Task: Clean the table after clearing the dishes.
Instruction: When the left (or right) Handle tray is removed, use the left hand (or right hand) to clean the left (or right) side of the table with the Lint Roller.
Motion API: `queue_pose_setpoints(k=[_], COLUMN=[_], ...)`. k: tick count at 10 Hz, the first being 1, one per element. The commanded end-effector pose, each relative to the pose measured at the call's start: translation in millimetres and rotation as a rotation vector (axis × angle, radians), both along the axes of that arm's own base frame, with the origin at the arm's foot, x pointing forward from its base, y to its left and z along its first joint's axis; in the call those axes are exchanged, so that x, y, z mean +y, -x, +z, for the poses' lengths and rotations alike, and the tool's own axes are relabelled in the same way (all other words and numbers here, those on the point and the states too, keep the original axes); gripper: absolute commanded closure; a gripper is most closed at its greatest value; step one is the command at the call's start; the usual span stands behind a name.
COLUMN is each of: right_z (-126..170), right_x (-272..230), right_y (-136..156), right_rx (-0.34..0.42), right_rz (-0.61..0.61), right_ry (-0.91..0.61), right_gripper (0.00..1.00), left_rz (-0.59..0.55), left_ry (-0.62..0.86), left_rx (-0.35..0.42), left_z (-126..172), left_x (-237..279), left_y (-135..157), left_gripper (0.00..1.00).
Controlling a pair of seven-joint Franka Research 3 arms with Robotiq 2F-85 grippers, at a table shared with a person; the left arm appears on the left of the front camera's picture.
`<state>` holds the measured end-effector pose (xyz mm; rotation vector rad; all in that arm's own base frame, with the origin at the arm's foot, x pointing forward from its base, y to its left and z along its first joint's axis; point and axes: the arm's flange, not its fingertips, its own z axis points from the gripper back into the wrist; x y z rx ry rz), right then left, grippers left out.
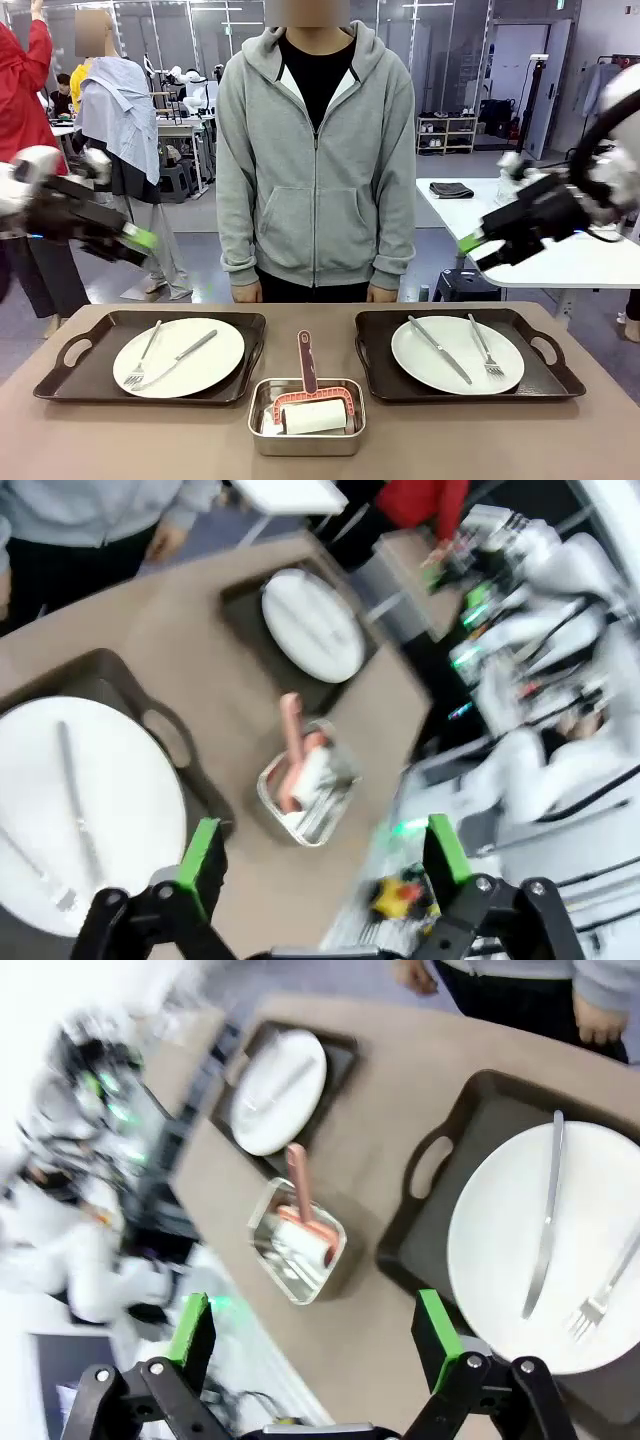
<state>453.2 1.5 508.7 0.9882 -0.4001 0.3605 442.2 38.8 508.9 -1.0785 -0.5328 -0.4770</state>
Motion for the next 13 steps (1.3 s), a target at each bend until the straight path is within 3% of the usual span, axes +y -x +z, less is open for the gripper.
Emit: queue_pose_setpoints(k=[1, 2, 5, 6, 7, 8, 13], right_z=[-30.8, -39.2, -71.2, -72.0, -69.4, -79.0, -79.0], right_x=[-87.2, -136.2, -254.9, -262.4, -253.7, -279.1, -279.1], right_y=[35.5, 59.2, 121.4, 128.4, 119.9, 142.2, 142.2], right_rx=[0.056, 0.039, 0.048, 0.037, 0.007, 0.06, 0.06], right_rz=[-0.221, -0.339, -0.676, -0.706, -0.659, -0.69, -0.69], right_ry=[-0.365, -0.479, -0.637, -0.633, -0.56, -0.606, -0.606], right_gripper=[0.0, 0.0, 0.0, 0.0, 0.0, 0.0, 0.0], left_rz=[0.248, 0.365, 0.78, 0.823, 0.8, 0.77, 0.77], left_ry=[0.315, 0.383, 0.456, 0.457, 0.436, 0.431, 0.431], left_rx=[0.14, 0.111, 0.169, 0.175, 0.174, 0.178, 0.178], left_z=[-44.5, -56.9, -95.8, -100.9, -100.3, -109.1, -109.1], left_x=[87.4, 133.1, 250.6, 260.4, 257.2, 272.7, 272.7], left_y=[27.5, 56.5, 143.5, 153.6, 146.5, 166.6, 166.6], left_gripper=[0.0, 0.0, 0.0, 0.0, 0.0, 0.0, 0.0])
